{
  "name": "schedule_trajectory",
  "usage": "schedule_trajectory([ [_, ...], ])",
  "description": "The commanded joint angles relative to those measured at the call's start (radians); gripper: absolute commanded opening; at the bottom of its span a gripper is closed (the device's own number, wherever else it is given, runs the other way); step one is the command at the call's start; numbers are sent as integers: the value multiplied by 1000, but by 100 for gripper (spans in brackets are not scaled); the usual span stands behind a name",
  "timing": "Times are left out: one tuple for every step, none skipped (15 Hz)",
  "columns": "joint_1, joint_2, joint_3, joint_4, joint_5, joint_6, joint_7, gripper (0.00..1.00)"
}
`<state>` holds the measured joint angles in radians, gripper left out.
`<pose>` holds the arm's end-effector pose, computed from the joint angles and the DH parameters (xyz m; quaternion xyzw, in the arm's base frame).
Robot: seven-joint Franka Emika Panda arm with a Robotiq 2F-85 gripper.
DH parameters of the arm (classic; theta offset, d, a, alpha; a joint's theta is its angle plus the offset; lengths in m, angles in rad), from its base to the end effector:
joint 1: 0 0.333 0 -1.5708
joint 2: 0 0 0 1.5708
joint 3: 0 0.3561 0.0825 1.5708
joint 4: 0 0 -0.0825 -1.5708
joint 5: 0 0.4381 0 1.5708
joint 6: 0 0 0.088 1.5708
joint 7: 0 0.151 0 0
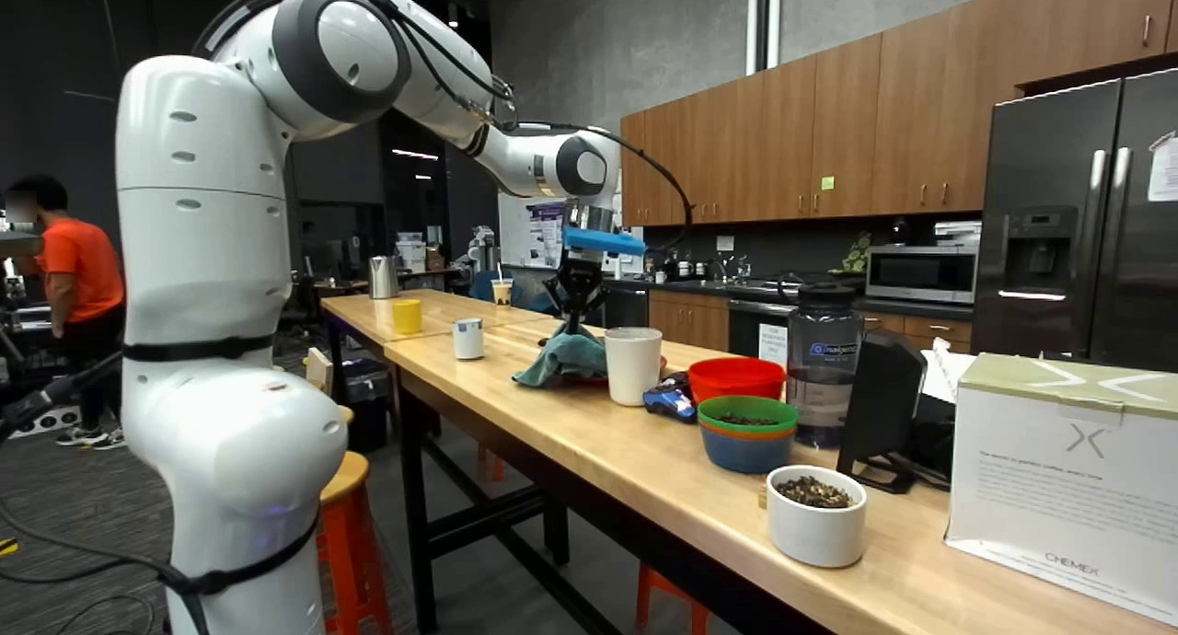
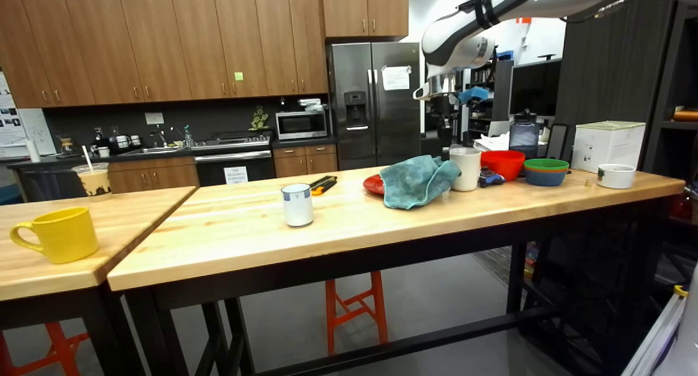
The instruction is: Remove the blue towel from the orange plate and put it on the table
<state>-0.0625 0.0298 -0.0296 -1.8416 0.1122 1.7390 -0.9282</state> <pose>0.6023 -0.0404 0.4751 -0.9158 -0.3925 0.0312 0.0795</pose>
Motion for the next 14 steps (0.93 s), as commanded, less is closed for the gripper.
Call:
schedule_trajectory([
  [2, -86, -9, -79, -31, -57, 31, 1],
  [5, -99, -10, -95, -37, -65, 40, 1],
  [4, -106, -12, -103, -35, -79, 34, 1],
  [6, -116, -12, -114, -36, -91, 35, 1],
  [8, -126, -12, -131, -37, -95, 40, 1],
  [11, -136, -9, -147, -49, -101, 44, 28],
  [11, -88, -13, -99, -19, -90, 25, 4],
  [13, -96, -14, -111, -25, -94, 28, 7],
  [14, -102, -14, -121, -28, -94, 30, 15],
  [15, -105, -14, -125, -29, -94, 31, 21],
  [16, -107, -14, -128, -30, -94, 32, 26],
  [16, -108, -14, -130, -30, -94, 32, 28],
  [16, -110, -14, -131, -30, -94, 32, 28],
  [16, -111, -14, -132, -30, -94, 32, 28],
])
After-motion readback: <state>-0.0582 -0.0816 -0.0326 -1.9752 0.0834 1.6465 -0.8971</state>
